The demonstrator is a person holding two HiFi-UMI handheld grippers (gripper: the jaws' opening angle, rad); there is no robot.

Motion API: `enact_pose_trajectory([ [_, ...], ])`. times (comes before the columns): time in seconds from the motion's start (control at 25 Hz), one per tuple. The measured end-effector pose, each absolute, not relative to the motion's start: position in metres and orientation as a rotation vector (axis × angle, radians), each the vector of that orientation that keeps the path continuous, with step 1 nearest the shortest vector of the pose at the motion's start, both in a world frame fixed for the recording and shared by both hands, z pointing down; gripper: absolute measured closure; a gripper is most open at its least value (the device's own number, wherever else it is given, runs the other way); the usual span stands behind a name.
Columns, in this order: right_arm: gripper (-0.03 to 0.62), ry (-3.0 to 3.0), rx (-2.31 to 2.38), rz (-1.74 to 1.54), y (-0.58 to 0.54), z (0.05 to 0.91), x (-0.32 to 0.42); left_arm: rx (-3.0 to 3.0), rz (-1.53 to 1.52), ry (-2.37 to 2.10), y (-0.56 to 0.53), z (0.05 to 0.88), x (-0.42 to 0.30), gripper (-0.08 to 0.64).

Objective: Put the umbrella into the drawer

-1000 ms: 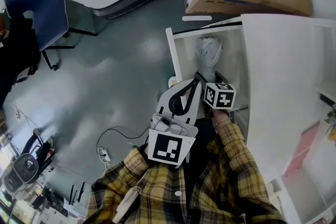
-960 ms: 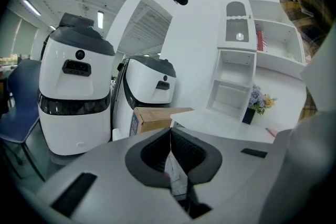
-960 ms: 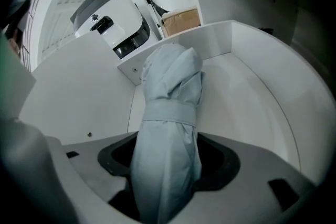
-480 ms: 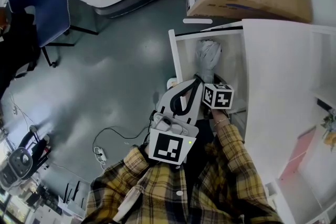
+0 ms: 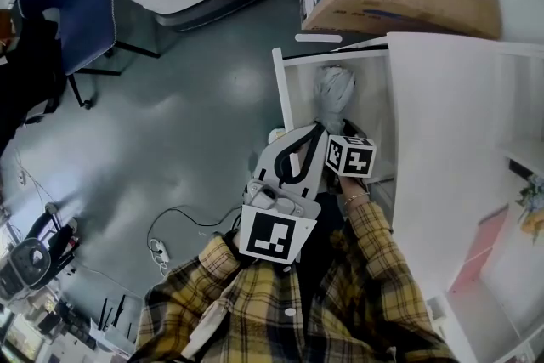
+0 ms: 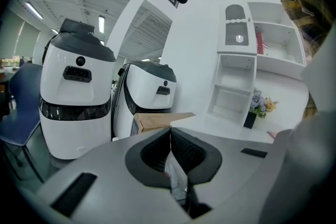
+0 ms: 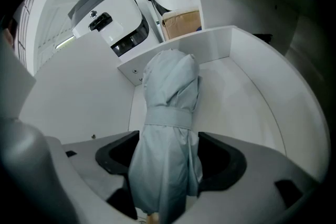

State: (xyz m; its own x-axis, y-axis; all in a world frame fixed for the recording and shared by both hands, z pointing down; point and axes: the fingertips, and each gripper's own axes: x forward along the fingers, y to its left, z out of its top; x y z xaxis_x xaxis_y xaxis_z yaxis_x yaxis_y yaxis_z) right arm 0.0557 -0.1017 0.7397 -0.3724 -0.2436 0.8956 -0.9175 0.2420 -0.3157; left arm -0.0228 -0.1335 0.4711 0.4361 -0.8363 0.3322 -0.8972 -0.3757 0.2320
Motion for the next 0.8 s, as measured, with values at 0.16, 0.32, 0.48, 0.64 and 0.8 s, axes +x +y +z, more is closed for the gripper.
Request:
enact_pose_trajectory([
  [0.16, 0.259, -1.777, 1.076, 1.129, -0.103, 0.734, 0.059, 2.330, 0.220, -1.481, -0.133, 0.466, -0.022, 0.540],
  [0.32, 0.259, -1.788, 1.068, 1.118, -0.102, 0.726, 0.057, 2.323, 0.206, -1.505, -0.135, 0.458, -0.025, 0.538],
  [0.48, 0.259, -1.801, 1.068, 1.110, -0.101, 0.718, 0.056, 2.332, 0.203, -1.518, -0.134, 0.451, -0.025, 0.538],
  [0.64, 0.259, -1.823, 1.073, 1.098, -0.103, 0.708, 0.056, 2.321, 0.182, -1.539, -0.134, 0.444, -0.026, 0.538],
  [0.8, 0.259, -1.856, 1.081, 1.085, -0.105, 0.694, 0.054, 2.327, 0.163, -1.559, -0.133, 0.436, -0.024, 0.538],
])
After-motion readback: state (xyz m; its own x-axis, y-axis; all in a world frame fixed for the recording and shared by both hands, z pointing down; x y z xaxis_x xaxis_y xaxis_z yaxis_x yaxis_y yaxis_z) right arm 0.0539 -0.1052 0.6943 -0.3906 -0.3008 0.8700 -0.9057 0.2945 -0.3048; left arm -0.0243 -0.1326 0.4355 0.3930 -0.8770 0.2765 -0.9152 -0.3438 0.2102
